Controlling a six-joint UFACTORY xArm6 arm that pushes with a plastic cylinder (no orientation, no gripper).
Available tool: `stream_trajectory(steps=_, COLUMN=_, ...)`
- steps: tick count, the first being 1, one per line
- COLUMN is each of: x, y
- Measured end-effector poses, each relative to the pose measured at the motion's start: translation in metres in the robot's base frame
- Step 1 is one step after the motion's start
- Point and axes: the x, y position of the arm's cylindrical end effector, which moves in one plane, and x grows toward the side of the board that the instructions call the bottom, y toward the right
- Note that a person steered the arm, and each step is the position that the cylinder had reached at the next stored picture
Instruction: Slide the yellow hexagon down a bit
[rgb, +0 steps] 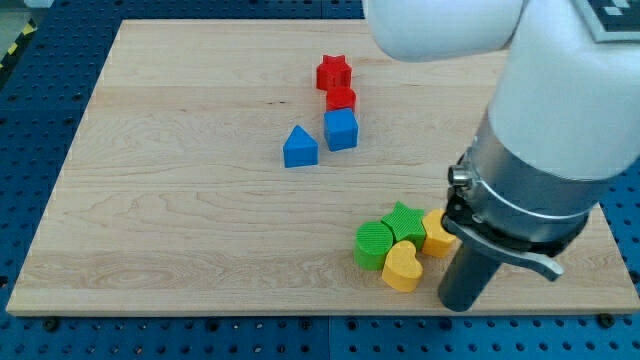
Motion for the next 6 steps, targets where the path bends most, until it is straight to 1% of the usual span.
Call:
stream_trajectory(steps=1, x=-0.013, y=0.043)
stream_trajectory(steps=2, x=-0.039, y=0.059)
stream_trajectory(steps=3, x=-0.071, y=0.057)
stream_trajectory(steps=4, x=-0.091, y=0.022)
stream_trajectory(steps=5, x=-0.087, y=0.000)
stream_trajectory(steps=6, x=-0.086, y=-0.005)
